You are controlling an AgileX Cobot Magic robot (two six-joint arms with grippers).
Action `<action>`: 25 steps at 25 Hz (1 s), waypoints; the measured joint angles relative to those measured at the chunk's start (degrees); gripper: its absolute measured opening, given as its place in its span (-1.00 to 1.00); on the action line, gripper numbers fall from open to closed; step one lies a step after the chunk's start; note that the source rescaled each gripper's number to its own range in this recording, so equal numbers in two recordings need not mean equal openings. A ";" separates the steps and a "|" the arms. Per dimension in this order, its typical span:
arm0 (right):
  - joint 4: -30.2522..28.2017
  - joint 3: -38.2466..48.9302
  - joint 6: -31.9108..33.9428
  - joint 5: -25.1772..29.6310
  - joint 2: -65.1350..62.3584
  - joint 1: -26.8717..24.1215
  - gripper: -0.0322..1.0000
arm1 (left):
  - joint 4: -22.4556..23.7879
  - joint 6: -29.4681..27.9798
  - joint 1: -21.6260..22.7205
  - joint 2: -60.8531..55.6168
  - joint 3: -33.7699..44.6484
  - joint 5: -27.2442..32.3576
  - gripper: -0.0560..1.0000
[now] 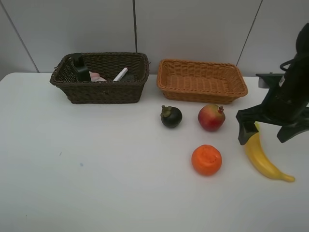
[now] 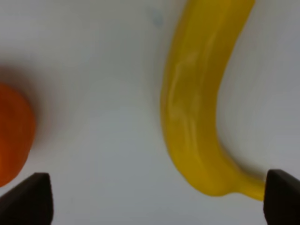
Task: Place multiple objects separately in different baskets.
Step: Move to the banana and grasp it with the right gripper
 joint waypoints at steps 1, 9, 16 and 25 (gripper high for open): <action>0.00 -0.06 -0.24 -1.04 0.92 0.00 1.00 | 0.00 0.00 0.00 0.00 0.00 0.00 1.00; -1.91 -0.17 -0.80 -6.81 4.22 -1.90 1.00 | 0.00 0.00 0.00 0.00 0.00 0.00 1.00; -1.97 -0.17 -0.85 -8.72 8.26 -5.36 1.00 | 0.00 0.00 0.00 0.00 0.00 0.00 1.00; 1.05 -0.21 -3.18 -11.44 15.92 -5.36 1.00 | 0.00 0.00 0.00 0.00 0.00 0.00 1.00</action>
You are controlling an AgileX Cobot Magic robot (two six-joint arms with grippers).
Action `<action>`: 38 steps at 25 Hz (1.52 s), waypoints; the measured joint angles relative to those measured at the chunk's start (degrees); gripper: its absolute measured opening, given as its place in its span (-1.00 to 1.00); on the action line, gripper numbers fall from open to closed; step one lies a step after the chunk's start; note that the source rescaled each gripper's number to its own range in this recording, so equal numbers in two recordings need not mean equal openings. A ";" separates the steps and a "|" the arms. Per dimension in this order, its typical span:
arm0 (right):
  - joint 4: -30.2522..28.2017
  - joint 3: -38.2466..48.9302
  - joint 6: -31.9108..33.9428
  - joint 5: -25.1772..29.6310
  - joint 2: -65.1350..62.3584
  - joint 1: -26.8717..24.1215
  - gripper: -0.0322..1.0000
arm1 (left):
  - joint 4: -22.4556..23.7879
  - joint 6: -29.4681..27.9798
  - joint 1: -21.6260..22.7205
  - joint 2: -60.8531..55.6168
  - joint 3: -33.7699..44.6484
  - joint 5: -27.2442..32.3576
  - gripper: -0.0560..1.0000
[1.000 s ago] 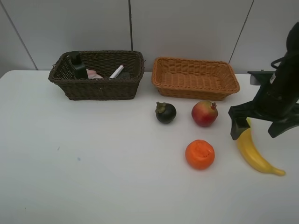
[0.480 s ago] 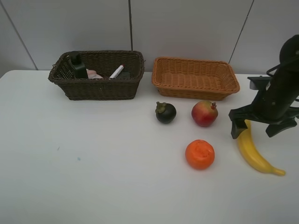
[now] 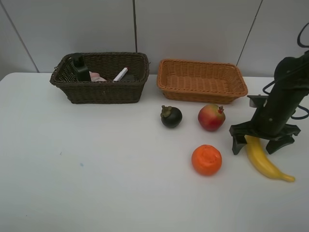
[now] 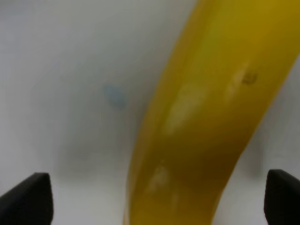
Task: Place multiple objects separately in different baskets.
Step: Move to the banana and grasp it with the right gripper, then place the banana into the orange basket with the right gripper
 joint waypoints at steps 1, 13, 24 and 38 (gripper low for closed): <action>-0.22 -0.14 0.00 0.09 0.69 0.00 1.00 | 0.00 0.00 0.00 0.00 0.00 0.00 1.00; -0.58 -0.54 -2.16 0.66 1.10 0.00 -0.94 | 0.00 0.00 0.00 0.00 0.00 0.00 1.00; -2.17 -5.86 -2.52 7.03 -2.14 0.00 -0.92 | 0.00 0.00 0.00 0.00 0.00 0.00 1.00; 2.26 -48.95 -9.90 13.09 5.84 1.04 -0.92 | 0.00 0.00 0.00 0.00 0.00 0.00 1.00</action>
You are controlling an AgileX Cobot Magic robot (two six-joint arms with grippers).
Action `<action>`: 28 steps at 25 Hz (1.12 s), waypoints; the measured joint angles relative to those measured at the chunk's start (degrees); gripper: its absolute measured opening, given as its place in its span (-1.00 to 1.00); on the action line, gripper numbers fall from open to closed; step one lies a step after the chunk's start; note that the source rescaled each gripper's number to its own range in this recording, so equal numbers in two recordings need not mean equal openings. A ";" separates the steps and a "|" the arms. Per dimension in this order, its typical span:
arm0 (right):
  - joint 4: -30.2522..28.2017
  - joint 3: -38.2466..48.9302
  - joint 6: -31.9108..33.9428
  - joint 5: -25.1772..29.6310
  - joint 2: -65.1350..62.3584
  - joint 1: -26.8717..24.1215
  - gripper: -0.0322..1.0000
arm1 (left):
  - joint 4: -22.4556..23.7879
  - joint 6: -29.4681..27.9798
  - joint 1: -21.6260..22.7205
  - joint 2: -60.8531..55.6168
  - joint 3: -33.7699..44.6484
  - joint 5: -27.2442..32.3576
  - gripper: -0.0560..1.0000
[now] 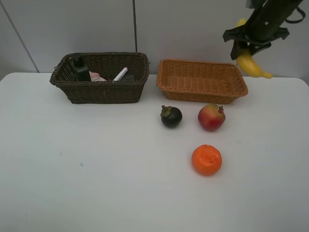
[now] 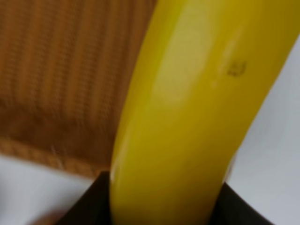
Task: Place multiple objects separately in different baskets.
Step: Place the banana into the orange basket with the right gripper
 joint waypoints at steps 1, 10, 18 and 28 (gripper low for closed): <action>0.69 -2.69 -0.90 -1.08 1.66 0.59 -0.92 | 0.00 0.00 0.00 0.00 0.00 0.00 1.00; 2.26 -9.64 -14.97 -7.07 12.67 6.65 -0.92 | 0.00 0.00 0.00 0.00 0.00 0.00 1.00; -2.38 -9.64 -17.87 -6.09 17.33 7.11 -0.92 | 0.00 0.00 0.00 0.00 0.00 0.00 1.00; -5.70 -9.64 -9.81 -4.08 17.33 7.11 0.88 | 0.00 0.00 0.00 0.00 0.00 0.00 1.00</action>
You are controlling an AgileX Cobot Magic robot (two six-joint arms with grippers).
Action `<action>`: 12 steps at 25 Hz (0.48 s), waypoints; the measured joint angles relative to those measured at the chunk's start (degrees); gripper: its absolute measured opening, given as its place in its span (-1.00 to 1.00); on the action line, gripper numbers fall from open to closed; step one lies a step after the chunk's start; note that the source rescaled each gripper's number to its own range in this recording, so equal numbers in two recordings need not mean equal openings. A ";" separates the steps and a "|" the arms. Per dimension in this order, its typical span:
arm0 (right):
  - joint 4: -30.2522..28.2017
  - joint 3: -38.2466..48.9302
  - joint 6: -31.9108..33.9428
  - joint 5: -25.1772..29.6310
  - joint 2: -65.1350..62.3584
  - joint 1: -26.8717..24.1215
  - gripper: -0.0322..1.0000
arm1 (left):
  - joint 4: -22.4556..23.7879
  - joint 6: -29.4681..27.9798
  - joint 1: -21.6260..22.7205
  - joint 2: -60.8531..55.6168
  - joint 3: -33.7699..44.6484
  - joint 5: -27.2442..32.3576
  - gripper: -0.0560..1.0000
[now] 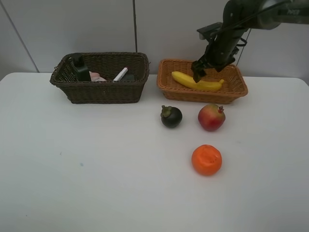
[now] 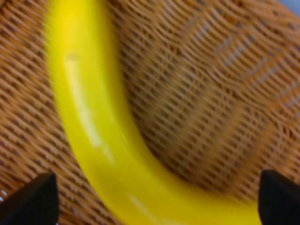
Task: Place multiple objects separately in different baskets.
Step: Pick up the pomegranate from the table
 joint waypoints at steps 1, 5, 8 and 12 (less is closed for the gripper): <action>-0.53 0.00 0.77 0.83 0.00 0.00 0.93 | 0.00 0.00 0.00 0.00 0.00 0.00 1.00; -1.23 0.00 4.71 5.10 -0.91 0.00 0.99 | 0.00 0.00 0.00 0.00 0.00 0.00 1.00; 0.17 0.00 7.49 11.16 -3.74 0.00 1.00 | 0.00 0.00 0.00 0.00 0.00 0.00 1.00; 5.28 0.04 8.66 16.80 -7.48 0.00 1.00 | 0.00 0.00 0.00 0.00 0.00 0.00 1.00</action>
